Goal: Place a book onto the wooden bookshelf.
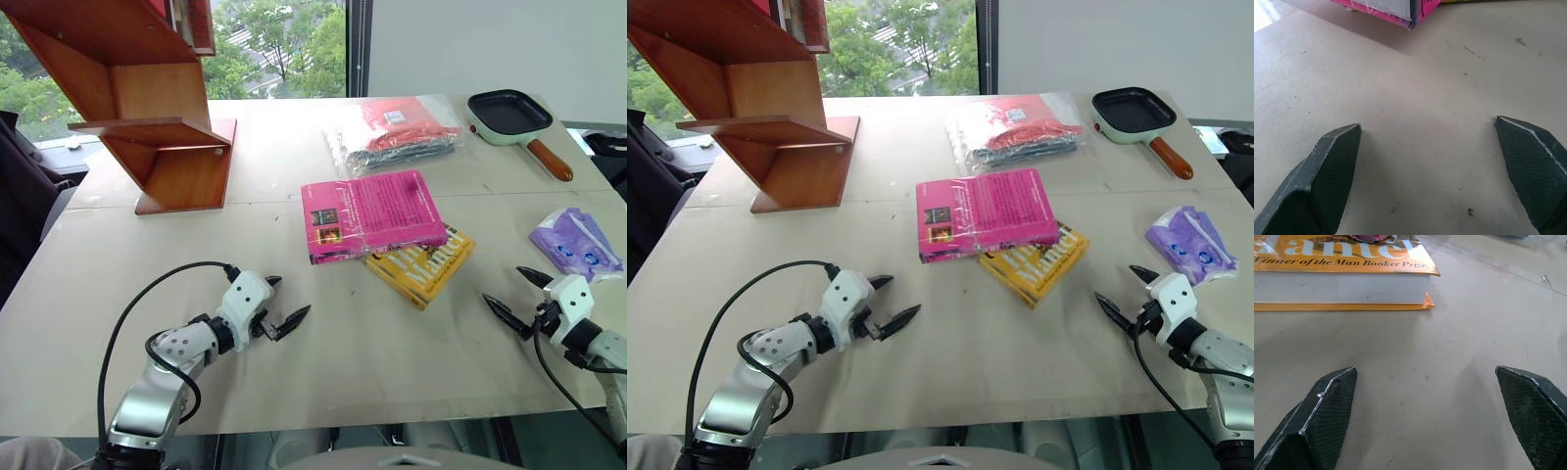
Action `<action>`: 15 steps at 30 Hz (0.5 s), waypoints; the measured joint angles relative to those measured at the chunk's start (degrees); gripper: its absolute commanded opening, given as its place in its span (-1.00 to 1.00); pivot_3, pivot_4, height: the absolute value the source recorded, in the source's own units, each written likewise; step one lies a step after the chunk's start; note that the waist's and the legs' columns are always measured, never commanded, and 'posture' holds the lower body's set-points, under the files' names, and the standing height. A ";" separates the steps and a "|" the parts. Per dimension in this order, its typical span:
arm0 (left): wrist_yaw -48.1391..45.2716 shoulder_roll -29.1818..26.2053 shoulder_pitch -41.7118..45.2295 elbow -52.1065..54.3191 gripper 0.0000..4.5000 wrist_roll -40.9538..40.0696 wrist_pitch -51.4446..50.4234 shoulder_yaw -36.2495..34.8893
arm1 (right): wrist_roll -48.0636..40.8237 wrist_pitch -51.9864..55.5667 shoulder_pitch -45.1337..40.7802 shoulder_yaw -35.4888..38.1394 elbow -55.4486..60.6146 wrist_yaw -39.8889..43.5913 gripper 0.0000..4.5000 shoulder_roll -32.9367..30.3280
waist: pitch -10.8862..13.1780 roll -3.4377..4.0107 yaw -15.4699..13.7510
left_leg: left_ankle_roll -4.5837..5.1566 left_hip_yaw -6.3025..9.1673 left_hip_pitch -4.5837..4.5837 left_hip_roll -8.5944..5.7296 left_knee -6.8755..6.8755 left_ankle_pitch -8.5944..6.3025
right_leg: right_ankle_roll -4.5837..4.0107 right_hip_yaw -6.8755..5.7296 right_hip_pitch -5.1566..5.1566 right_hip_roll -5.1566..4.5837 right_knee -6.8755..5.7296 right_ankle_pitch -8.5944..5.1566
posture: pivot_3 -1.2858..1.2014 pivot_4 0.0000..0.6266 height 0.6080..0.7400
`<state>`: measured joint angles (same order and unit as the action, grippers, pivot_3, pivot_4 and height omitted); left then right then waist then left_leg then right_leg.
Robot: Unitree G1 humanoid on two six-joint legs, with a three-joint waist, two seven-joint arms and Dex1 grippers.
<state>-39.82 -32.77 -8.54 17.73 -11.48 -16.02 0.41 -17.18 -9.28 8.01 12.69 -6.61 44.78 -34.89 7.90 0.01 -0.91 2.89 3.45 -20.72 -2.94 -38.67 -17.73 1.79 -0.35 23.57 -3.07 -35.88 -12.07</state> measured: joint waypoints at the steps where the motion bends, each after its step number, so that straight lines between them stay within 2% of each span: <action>1: 0.00 0.00 0.00 0.00 0.98 0.00 0.00 0.00 | 0.00 0.00 0.00 0.00 0.00 0.00 1.00 0.00 | 0.00 0.00 0.00 | 0.00 0.00 0.00 0.00 0.00 0.00 | 0.00 0.00 0.00 0.00 0.00 0.00 | 0.03 -0.52 0.70; 15: -0.95 0.05 0.62 -1.44 0.98 -0.07 1.47 0.06 | 0.78 0.11 -2.13 -0.06 -1.57 1.13 1.00 -0.10 | 0.00 0.01 0.02 | 0.00 -0.01 0.01 0.00 0.00 0.00 | 0.00 0.01 0.00 0.00 0.00 0.00 | 0.03 -0.52 0.70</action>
<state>-40.77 -32.72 -7.91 16.30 -11.55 -14.54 0.47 -16.41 -9.17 5.89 12.63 -8.18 45.91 -34.99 7.90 0.02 -0.89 2.89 3.43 -20.71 -2.94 -38.67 -17.73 1.79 -0.35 23.57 -3.07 -35.88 -12.06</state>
